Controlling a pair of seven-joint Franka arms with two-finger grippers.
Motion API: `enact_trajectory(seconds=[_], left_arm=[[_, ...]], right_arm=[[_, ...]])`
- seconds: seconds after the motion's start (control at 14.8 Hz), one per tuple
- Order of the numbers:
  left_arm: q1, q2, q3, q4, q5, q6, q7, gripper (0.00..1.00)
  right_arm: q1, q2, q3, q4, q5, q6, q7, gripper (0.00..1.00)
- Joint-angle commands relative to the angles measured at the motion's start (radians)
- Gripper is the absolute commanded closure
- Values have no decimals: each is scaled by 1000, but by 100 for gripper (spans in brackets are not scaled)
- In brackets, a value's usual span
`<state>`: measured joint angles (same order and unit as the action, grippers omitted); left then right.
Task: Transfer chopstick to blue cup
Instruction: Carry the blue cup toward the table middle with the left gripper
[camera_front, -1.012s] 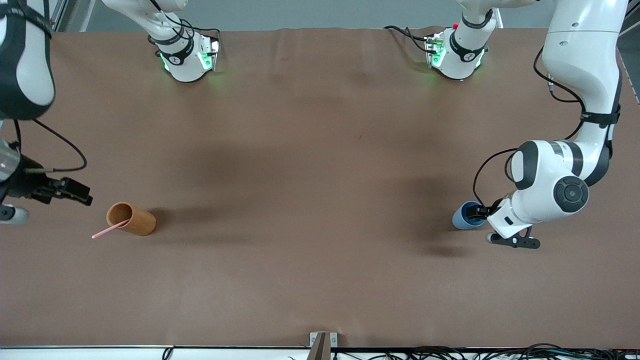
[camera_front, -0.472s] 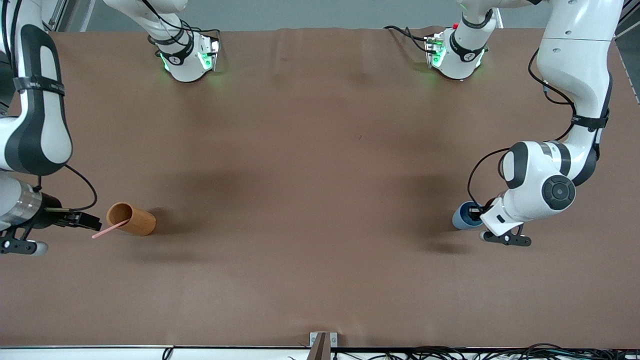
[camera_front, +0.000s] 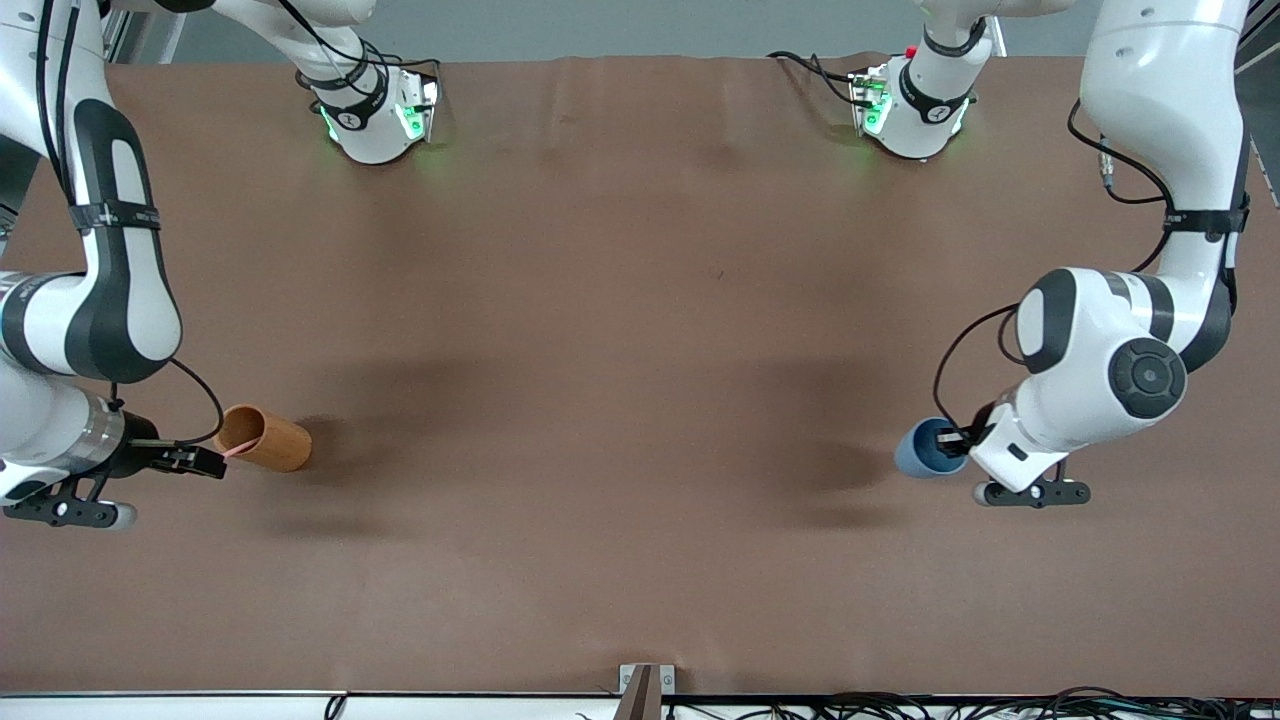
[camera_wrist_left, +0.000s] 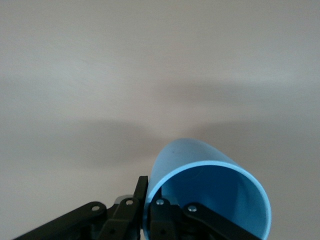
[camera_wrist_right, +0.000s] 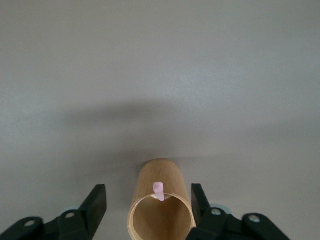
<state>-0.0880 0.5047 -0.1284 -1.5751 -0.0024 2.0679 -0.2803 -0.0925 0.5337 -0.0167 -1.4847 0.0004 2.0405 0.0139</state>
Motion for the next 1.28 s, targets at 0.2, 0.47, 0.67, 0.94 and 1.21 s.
enact_trajectory(seconds=[0.2, 0.47, 0.67, 0.94, 1.21], left_arm=[[-113, 37, -184, 78, 15, -39, -538, 100], [-275, 156, -185, 171, 19, 9, -768, 100], [-323, 195, -186, 168, 54, 95, -887, 100], [-363, 259, -183, 168, 117, 159, -956, 100], [-369, 287, -183, 167, 153, 175, -997, 99]], right_arm=[[-13, 28, 7, 4, -42, 20, 18, 66], [-7, 20, 9, 4, -40, 15, 47, 78], [-9, 17, 9, 6, -40, 18, 52, 86], [-7, -6, 9, 6, -40, 15, 51, 92], [-1, -90, 9, 9, -42, -32, 51, 95]])
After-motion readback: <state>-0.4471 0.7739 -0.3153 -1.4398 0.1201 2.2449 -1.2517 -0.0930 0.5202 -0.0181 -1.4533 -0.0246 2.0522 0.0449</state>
